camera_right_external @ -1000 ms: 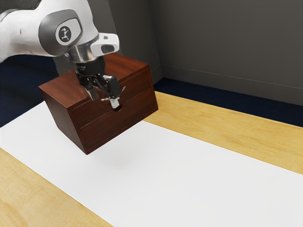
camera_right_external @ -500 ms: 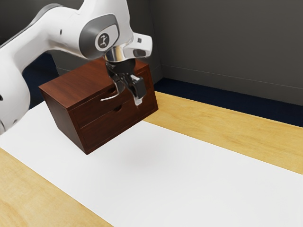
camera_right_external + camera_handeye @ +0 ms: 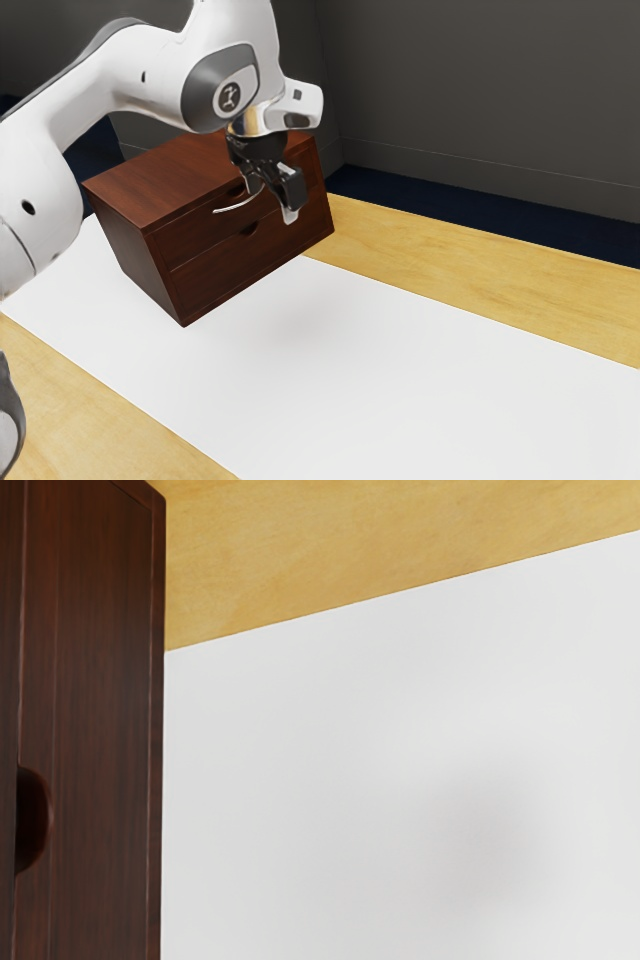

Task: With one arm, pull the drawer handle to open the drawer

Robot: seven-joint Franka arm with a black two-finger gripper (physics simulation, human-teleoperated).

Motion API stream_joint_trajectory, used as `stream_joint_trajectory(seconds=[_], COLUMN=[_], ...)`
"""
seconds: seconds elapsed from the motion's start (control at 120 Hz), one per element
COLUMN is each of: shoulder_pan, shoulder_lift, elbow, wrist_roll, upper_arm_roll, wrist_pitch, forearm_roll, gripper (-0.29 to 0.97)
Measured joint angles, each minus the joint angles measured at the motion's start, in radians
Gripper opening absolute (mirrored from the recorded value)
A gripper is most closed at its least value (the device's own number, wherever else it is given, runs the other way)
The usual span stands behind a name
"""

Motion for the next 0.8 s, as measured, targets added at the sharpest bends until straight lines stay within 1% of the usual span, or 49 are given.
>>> stream_joint_trajectory(seconds=[0.05,0.258,0.483,0.675,0.8], shoulder_pan=[0.011,0.019,0.021,0.022,0.017], shoulder_lift=[0.022,0.059,0.072,0.084,0.082], elbow=[0.016,0.027,0.027,0.027,0.024], wrist_roll=[0.0,-0.011,-0.021,-0.026,-0.029], upper_arm_roll=[0.0,0.016,0.028,0.047,0.042], wrist_pitch=[0.007,0.04,0.067,0.091,0.099], forearm_roll=[0.0,0.045,0.08,0.095,0.118], gripper=[0.65,0.64,0.65,0.65,0.64])
